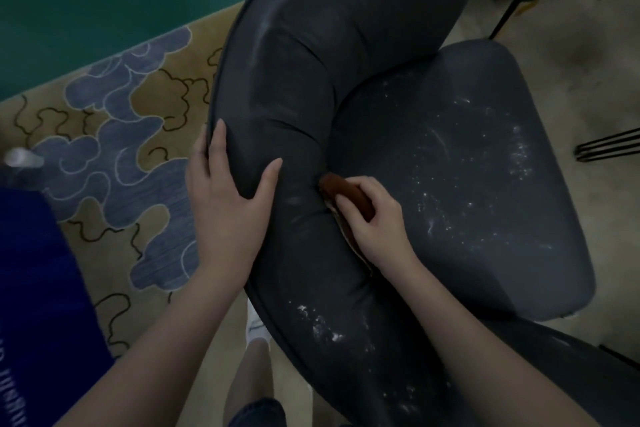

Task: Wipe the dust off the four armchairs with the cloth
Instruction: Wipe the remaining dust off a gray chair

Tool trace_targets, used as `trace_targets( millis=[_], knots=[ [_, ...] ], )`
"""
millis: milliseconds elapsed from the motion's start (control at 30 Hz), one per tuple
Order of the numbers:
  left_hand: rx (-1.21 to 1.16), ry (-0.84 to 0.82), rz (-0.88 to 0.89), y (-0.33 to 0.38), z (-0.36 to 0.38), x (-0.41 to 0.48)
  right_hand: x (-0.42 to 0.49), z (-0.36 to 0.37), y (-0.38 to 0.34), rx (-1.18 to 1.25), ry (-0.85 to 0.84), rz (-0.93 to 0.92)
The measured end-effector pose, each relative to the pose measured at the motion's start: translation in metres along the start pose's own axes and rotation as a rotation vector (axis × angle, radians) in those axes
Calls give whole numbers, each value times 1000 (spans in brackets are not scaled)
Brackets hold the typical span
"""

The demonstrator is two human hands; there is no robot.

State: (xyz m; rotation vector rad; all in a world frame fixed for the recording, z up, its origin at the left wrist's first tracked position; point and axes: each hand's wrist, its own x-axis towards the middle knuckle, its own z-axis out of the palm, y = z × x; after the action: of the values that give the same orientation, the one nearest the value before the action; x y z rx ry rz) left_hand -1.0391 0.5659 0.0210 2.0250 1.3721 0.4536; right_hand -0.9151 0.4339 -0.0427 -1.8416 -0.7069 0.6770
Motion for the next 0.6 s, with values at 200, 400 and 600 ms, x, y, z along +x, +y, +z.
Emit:
trace_targets(
  millis=[200, 400, 600],
  knots=[
    [-6, 2, -8, 1, 0, 0, 11, -2, 33, 58, -111, 75],
    [60, 19, 9, 2, 2, 0, 21, 9, 73, 92, -180, 204],
    [97, 26, 18, 2, 2, 1, 34, 21, 102, 67, -290, 317]
  ],
)
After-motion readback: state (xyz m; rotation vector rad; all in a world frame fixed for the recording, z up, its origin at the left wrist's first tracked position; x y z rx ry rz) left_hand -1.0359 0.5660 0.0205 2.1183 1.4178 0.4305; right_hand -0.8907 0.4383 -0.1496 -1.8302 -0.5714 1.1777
